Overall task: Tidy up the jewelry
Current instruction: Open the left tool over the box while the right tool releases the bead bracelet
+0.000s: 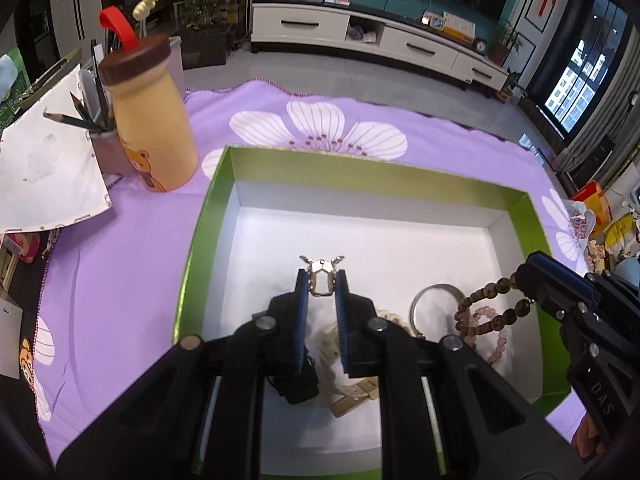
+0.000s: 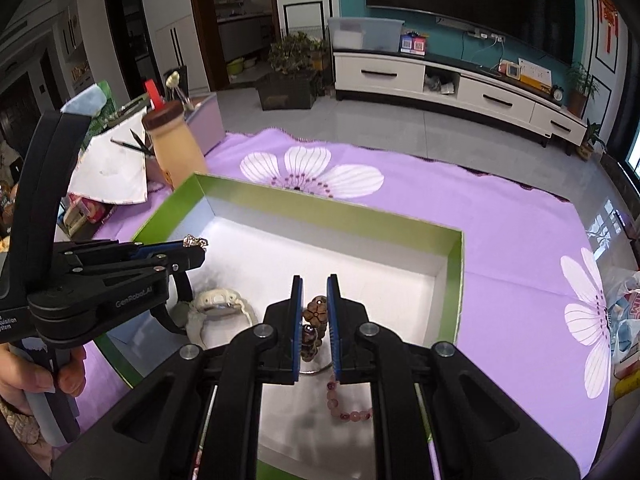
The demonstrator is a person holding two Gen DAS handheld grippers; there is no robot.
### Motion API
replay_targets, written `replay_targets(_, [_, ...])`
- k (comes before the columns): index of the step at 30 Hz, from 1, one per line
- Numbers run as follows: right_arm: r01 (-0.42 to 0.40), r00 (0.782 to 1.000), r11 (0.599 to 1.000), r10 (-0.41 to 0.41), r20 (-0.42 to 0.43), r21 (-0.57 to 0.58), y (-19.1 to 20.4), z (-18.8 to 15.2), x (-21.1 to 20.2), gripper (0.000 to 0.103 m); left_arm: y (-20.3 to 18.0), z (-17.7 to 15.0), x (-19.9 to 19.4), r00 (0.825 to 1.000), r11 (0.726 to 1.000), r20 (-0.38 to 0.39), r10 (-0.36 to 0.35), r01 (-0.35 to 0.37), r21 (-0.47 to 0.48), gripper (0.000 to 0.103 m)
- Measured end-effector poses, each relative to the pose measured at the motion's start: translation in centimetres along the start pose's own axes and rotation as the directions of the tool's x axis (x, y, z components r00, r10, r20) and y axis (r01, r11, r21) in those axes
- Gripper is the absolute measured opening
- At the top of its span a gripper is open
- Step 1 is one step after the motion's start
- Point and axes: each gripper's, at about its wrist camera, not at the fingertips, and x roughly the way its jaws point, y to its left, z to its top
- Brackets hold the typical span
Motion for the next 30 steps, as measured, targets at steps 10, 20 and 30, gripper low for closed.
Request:
replay_targets(10, [0.002, 0.997, 1.0, -0.001, -0.071, 0.014, -0.1, -0.2, 1.8, 0.011, -1.0, 0.0, 1.1, 0.999, 0.998, -0.023, 0.045, -0.044, 0.055, 0.013])
replay_targets(20, [0.0, 0.995, 1.0, 0.003, -0.102, 0.03, -0.4, -0.5, 2.8, 0.011, -1.0, -0.4, 1.9, 0.997, 0.996, -0.052, 0.059, -0.055, 0.076, 0.013])
replay_targets(30, [-0.006, 0.993, 0.999, 0.01, -0.117, 0.033, -0.3, -1.0, 3.3, 0.011, -0.6, -0.6, 2.4, 0.995, 0.995, -0.064, 0.071, -0.067, 0.068, 0.013])
